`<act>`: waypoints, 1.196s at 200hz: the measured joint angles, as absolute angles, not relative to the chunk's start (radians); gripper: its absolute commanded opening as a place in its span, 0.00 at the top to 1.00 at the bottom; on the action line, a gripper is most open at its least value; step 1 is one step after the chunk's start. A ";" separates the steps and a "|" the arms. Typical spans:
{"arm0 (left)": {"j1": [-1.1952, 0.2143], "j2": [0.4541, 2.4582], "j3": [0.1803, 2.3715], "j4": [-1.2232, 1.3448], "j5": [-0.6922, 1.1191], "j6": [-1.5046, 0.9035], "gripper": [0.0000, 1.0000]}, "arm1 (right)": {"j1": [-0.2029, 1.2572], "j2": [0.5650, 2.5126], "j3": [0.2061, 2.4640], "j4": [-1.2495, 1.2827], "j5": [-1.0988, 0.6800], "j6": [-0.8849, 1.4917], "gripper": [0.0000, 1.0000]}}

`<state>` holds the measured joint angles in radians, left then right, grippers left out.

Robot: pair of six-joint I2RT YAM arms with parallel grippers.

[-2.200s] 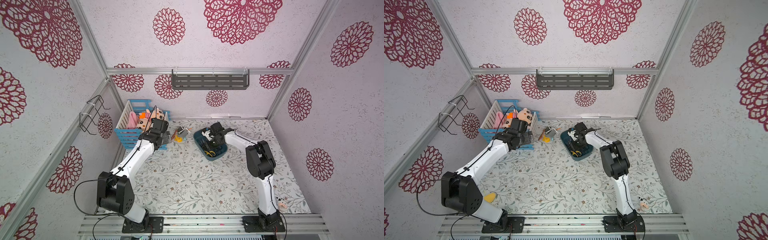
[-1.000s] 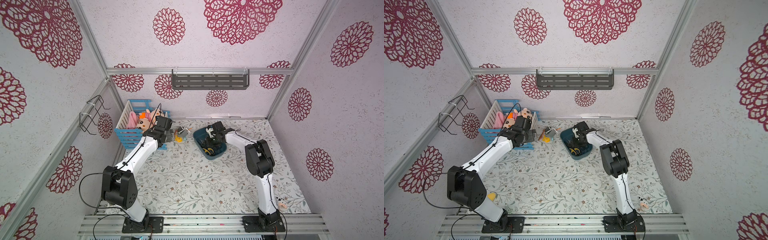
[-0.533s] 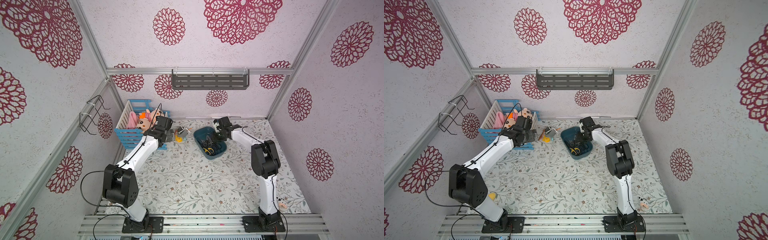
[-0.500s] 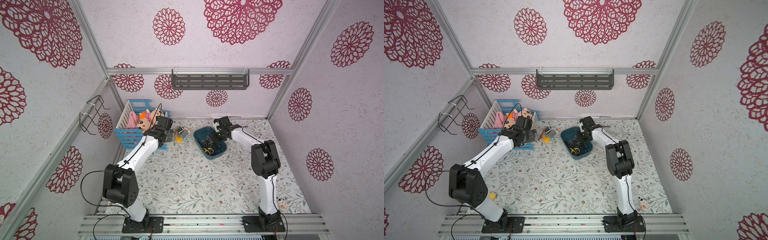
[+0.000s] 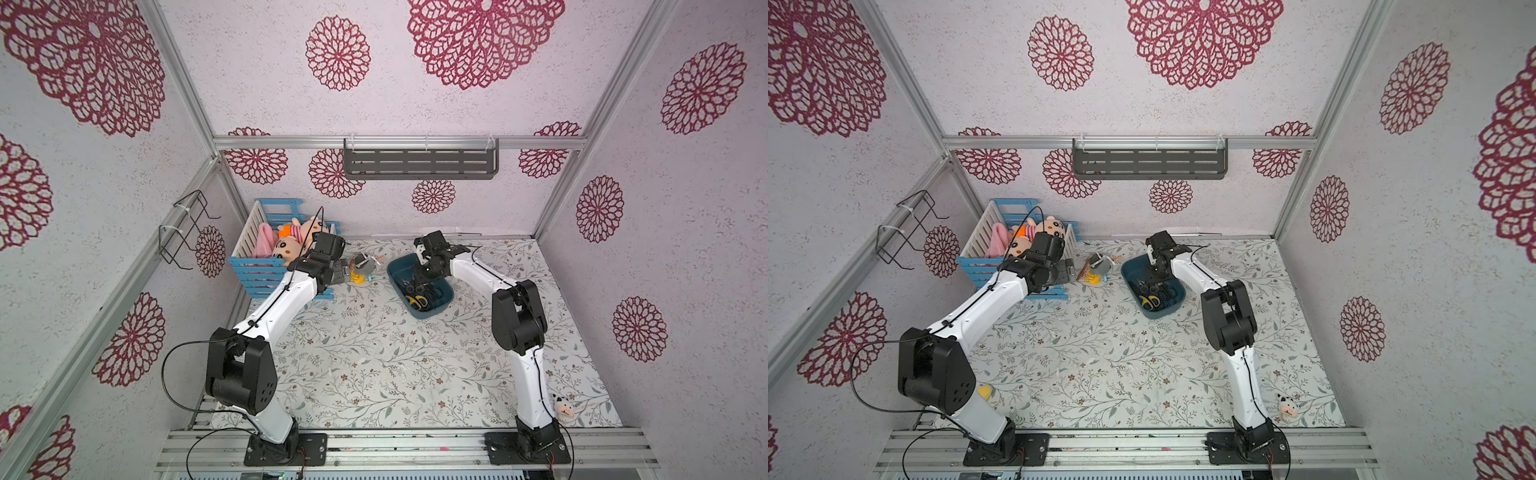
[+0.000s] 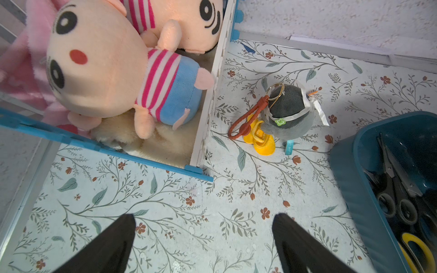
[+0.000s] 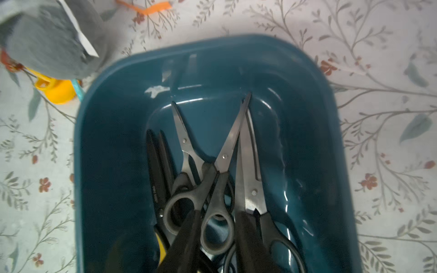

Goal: Take the scissors out of the storage box
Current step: Pick up the scissors from the storage box.

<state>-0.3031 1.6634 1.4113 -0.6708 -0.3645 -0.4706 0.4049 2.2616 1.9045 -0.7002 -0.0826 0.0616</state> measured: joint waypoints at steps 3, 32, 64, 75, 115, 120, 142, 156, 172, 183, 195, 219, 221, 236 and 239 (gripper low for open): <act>-0.303 1.663 1.411 -0.671 -0.365 -0.470 0.03 | 0.406 2.267 1.905 -0.704 -0.079 0.060 0.71; -0.303 1.663 1.411 -0.671 -0.365 -0.464 0.03 | 0.411 2.295 1.897 -0.731 -0.059 0.043 0.71; -0.303 1.663 1.411 -0.671 -0.366 -0.461 0.03 | 0.411 2.295 1.893 -0.737 -0.044 0.036 0.71; -0.303 1.663 1.411 -0.671 -0.367 -0.461 0.03 | 0.411 2.295 1.893 -0.738 -0.042 0.035 0.71; -0.303 1.663 1.411 -0.671 -0.369 -0.461 0.03 | 0.411 2.295 1.893 -0.745 -0.042 0.014 0.71; -0.303 1.663 1.411 -0.671 -0.369 -0.461 0.03 | 0.411 2.295 1.893 -0.746 -0.042 0.009 0.71; -0.303 1.663 1.411 -0.671 -0.369 -0.461 0.03 | 0.413 2.295 1.893 -0.751 -0.041 -0.017 0.71; -0.303 1.663 1.411 -0.671 -0.368 -0.461 0.03 | 0.414 2.295 1.893 -0.755 -0.038 -0.029 0.71; -0.303 1.663 1.411 -0.671 -0.369 -0.461 0.03 | 0.419 2.295 1.893 -0.759 -0.036 -0.048 0.69; -0.303 1.663 1.411 -0.671 -0.369 -0.461 0.03 | 0.424 2.297 1.895 -0.762 -0.032 -0.062 0.68; -0.303 1.663 1.411 -0.671 -0.368 -0.461 0.03 | 0.429 2.308 1.910 -0.774 -0.022 -0.072 0.67; -0.303 1.663 1.418 -0.673 -0.368 -0.460 0.03 | 0.435 2.349 1.950 -0.793 -0.004 -0.080 0.66; -0.303 1.663 1.419 -0.673 -0.368 -0.460 0.03 | 0.436 2.352 1.954 -0.794 -0.001 -0.080 0.67; -0.303 1.663 1.431 -0.674 -0.369 -0.458 0.03 | 0.441 2.367 1.975 -0.794 0.003 -0.084 0.67; -0.303 1.663 1.433 -0.674 -0.370 -0.458 0.03 | 0.442 2.370 1.977 -0.793 0.006 -0.085 0.67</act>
